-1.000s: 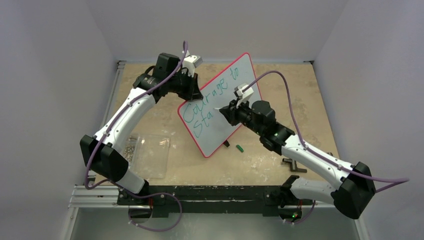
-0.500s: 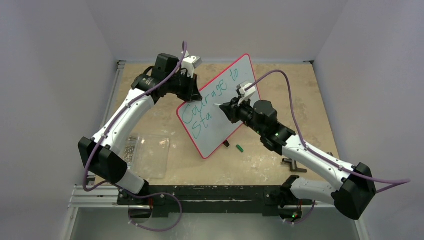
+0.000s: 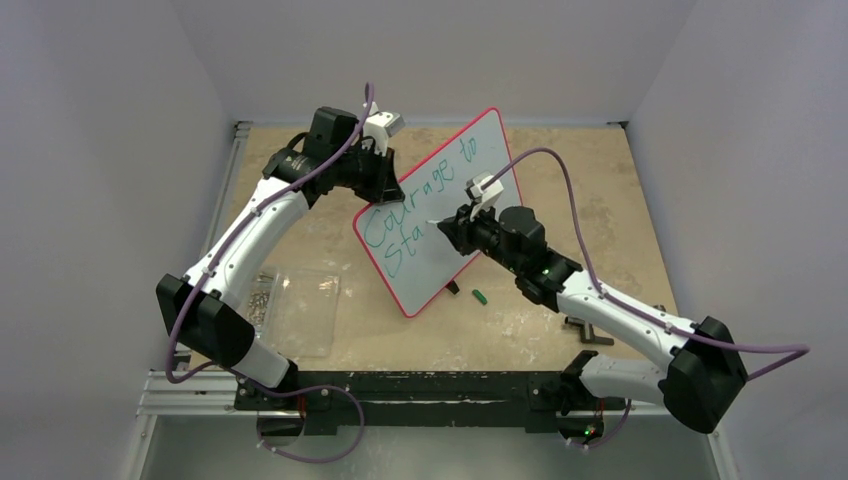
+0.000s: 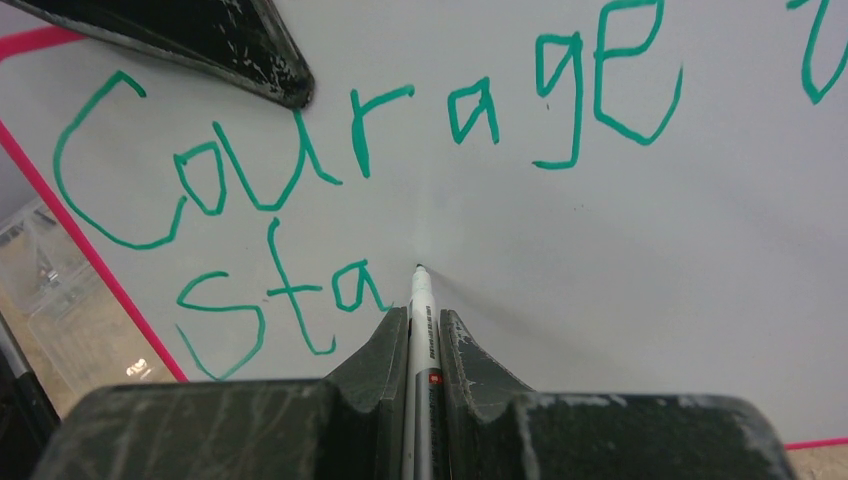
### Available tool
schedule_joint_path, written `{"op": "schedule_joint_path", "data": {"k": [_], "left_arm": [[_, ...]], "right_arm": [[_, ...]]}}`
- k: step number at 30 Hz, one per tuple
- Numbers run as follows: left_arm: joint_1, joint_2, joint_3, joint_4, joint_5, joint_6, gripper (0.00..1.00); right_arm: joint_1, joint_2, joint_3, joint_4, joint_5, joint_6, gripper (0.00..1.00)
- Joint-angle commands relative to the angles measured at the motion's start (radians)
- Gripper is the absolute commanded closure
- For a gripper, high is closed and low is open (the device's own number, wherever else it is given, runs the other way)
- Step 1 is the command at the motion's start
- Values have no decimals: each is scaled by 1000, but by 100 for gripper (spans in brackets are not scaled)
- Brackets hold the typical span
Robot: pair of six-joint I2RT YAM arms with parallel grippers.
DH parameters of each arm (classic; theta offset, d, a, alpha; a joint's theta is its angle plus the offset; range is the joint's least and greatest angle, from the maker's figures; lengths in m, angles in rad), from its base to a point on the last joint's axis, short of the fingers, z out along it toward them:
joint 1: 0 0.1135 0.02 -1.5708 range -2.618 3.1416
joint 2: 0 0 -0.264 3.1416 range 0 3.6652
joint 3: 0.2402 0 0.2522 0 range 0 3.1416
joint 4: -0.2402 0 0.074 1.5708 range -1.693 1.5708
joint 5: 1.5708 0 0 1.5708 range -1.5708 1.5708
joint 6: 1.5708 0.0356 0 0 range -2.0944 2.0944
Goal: Write a sentence on the whiteboard
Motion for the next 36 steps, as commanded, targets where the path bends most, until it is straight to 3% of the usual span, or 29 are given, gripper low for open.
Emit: {"op": "schedule_joint_path", "data": {"k": [1,12,36], "left_arm": [[13,-22,-14,-52,-193,91,100],[12,-19,-14,-52,-192,90,100],[12,-13,-14,-52,-189,90,100]], "right_arm": [[-2,-11,-28,43,-6,15,100],[-2,-38,-81,38,-6,33,100],[-5,55,70,26,61,18,100]]}}
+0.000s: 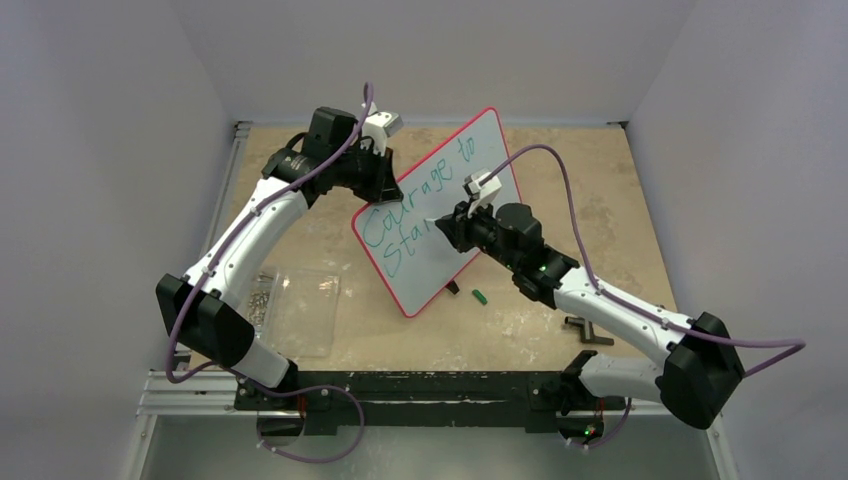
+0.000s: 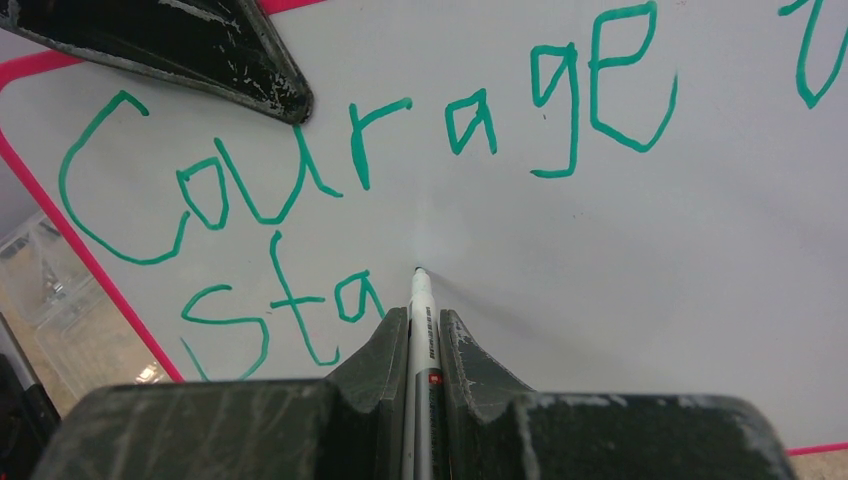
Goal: Write a sentence on the whiteboard
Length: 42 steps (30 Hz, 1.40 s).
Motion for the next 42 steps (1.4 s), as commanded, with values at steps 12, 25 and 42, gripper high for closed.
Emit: {"op": "schedule_joint_path", "data": {"k": [12,25,42], "left_arm": [[8,-16,-10,-55,-186,82,100],[8,-18,-9,-58,-195,85,100],[8,-13,-11,-60,-205,88,100]], "right_arm": [[-33,18,15,-13,83,21,100],[-34,-25,-61,-37,21,34,100],[-66,-109,10,-34,95,79,100]]}}
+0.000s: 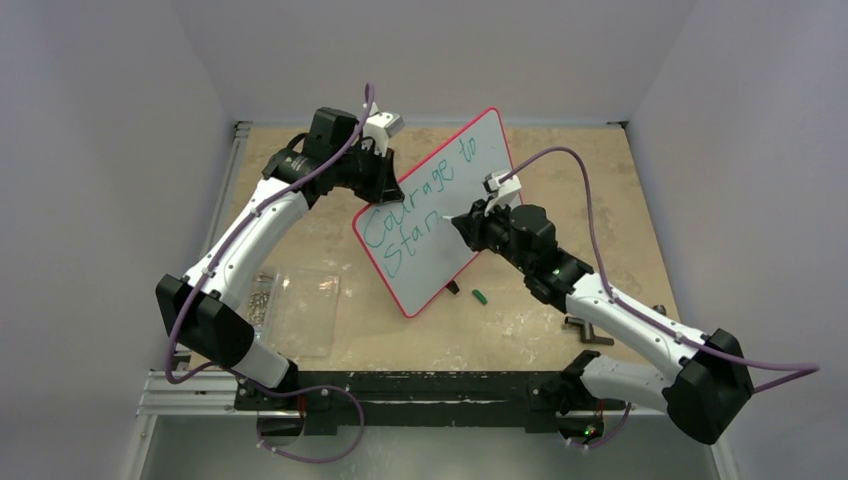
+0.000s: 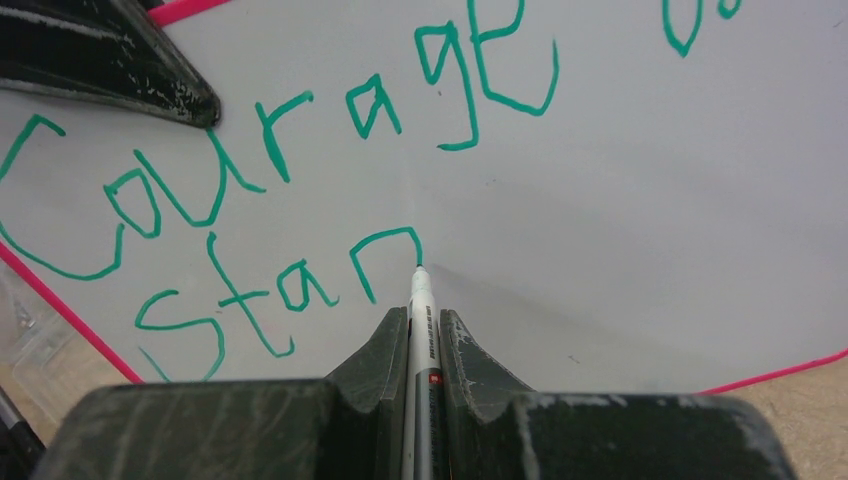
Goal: Write a sentence on the whiteboard
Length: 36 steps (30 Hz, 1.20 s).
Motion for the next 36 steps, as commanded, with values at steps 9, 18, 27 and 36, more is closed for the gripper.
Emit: {"op": "schedule_joint_path", "data": {"k": [9,18,27,36], "left_arm": [[13,-17,-9,-61,-206,89,100],[13,-18,-7,-61,-199,88,100],[14,-17,-7,-60,-196,88,100],[13,-16,-7,-61,-195,87,100]], "right_arm": [[-60,0,61,56,88,18,100],[-69,54,94,78,78,9,100],[-70,82,90,111,-34,-14,100],[-70,79,66,127,-128,-49,100]]}}
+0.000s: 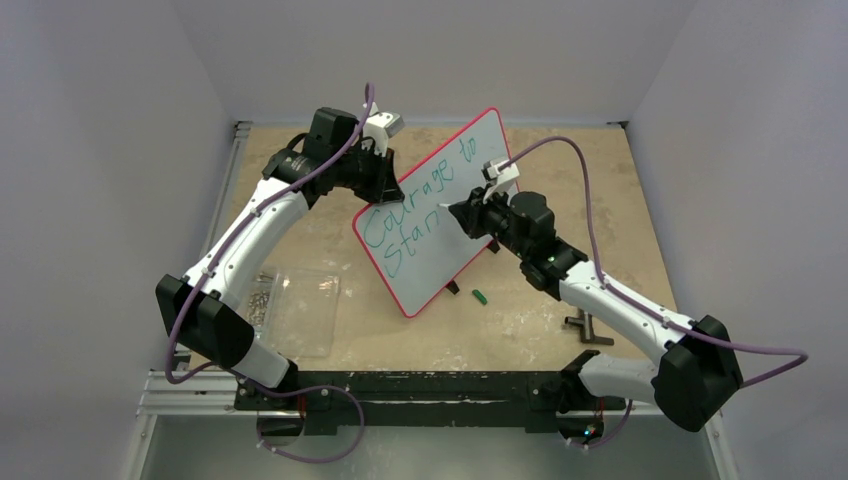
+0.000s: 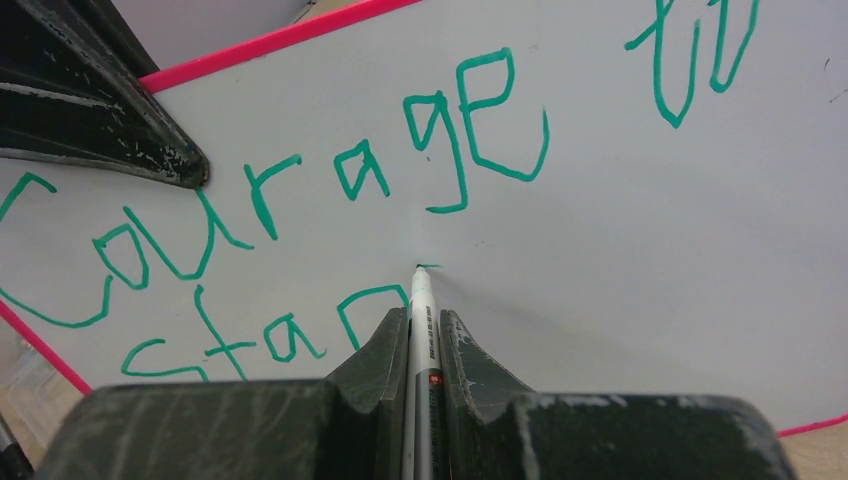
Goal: Write a sentence on the whiteboard
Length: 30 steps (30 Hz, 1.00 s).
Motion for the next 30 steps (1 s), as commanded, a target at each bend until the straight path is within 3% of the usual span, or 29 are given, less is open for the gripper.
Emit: {"op": "schedule_joint_path", "data": {"k": [1,19,30], "left_arm": [[12,-16,-7,-61,-195,87,100],[12,-16,-7,-60,-197,86,100],[12,-17,-7,-60,-196,87,100]], "right_arm": [[-4,0,13,52,-65,-34,100],[-4,-38,-65,9,-52,-24,100],[-4,-15,16,-14,39,-22,100]]}}
